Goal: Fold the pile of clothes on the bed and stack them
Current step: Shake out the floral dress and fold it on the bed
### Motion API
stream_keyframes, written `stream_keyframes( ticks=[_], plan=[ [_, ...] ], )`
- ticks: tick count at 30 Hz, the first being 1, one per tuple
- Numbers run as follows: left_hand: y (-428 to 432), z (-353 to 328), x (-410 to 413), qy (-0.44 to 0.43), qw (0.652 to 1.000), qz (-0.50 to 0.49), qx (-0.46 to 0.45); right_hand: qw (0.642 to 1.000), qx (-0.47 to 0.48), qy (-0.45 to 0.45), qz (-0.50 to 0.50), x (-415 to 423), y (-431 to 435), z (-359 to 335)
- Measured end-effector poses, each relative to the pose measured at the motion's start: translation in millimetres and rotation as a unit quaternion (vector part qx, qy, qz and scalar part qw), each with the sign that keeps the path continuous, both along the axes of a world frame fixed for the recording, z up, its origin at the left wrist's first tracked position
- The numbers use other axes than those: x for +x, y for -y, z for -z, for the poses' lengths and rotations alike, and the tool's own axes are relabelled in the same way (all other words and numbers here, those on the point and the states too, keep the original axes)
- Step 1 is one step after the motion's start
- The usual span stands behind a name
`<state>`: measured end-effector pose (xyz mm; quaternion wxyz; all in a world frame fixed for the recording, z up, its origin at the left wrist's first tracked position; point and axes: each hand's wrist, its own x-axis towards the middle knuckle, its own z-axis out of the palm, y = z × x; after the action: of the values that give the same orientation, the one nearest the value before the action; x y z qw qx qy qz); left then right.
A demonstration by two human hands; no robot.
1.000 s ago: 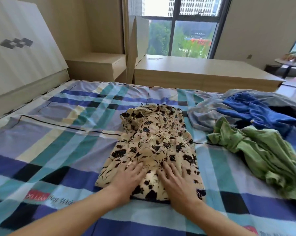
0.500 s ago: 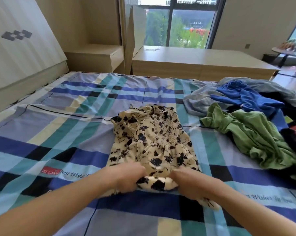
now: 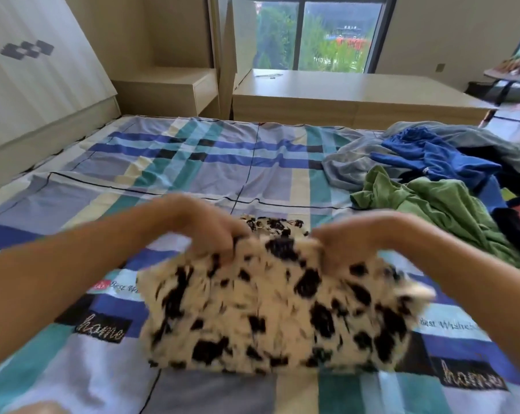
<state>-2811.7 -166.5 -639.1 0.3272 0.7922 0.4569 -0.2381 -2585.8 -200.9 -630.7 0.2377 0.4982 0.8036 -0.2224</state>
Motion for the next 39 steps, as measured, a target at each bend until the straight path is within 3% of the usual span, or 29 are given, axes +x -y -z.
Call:
stream_keyframes(
  ticks=[2, 3, 5, 6, 8, 11, 14, 23, 29, 32, 35, 39],
  plan=[
    [-38.9, -25.7, -2.0, 0.055, 0.992, -0.11, 0.016, 0.995, 0.084, -0.012, 0.054, -1.2, -43.2, -5.7],
    [-55.4, -32.1, -5.4, 0.076, 0.984, -0.144, 0.068, 0.988, 0.14, -0.008, 0.07, -3.9, -56.4, -2.7],
    [-75.1, -16.6, -6.7, 0.043, 0.966, -0.145, 0.209, 0.955, 0.293, -0.004, 0.046, -8.8, -72.2, 13.2],
    [-75.1, 4.9, -5.0, 0.023, 0.954, -0.127, 0.27, 0.944, 0.324, -0.04, 0.057, -12.6, -72.1, 28.8],
    [-60.4, 51.8, 1.2, 0.02, 0.942, -0.076, 0.326, 0.946, 0.295, -0.11, 0.074, -21.3, -57.3, 71.5],
    [-25.1, 135.5, -0.2, 0.037, 0.949, -0.006, 0.313, 0.97, 0.212, -0.099, 0.061, -24.1, -29.6, 147.1],
    [0.2, 197.5, -14.8, 0.043, 0.95, -0.009, 0.31, 0.968, 0.197, -0.122, 0.095, -14.4, -17.4, 207.7],
    [-2.1, 204.4, -25.9, 0.024, 0.951, -0.037, 0.307, 0.952, 0.245, -0.141, 0.117, 2.1, -18.1, 216.6],
    [4.4, 158.3, -41.5, 0.005, 0.925, -0.206, 0.32, 0.931, 0.237, -0.137, 0.242, 41.0, 14.4, 199.4],
    [5.7, 146.9, -60.7, -0.046, 0.901, -0.319, 0.29, 0.9, 0.185, -0.186, 0.349, 44.6, 17.5, 182.5],
    [9.0, 135.9, -75.3, -0.033, 0.899, -0.388, 0.2, 0.864, 0.131, -0.247, 0.419, 42.3, 18.1, 168.1],
    [17.8, 136.4, -77.6, 0.088, 0.88, -0.465, 0.039, 0.814, 0.107, -0.3, 0.486, 42.5, 12.7, 167.9]
  ],
)
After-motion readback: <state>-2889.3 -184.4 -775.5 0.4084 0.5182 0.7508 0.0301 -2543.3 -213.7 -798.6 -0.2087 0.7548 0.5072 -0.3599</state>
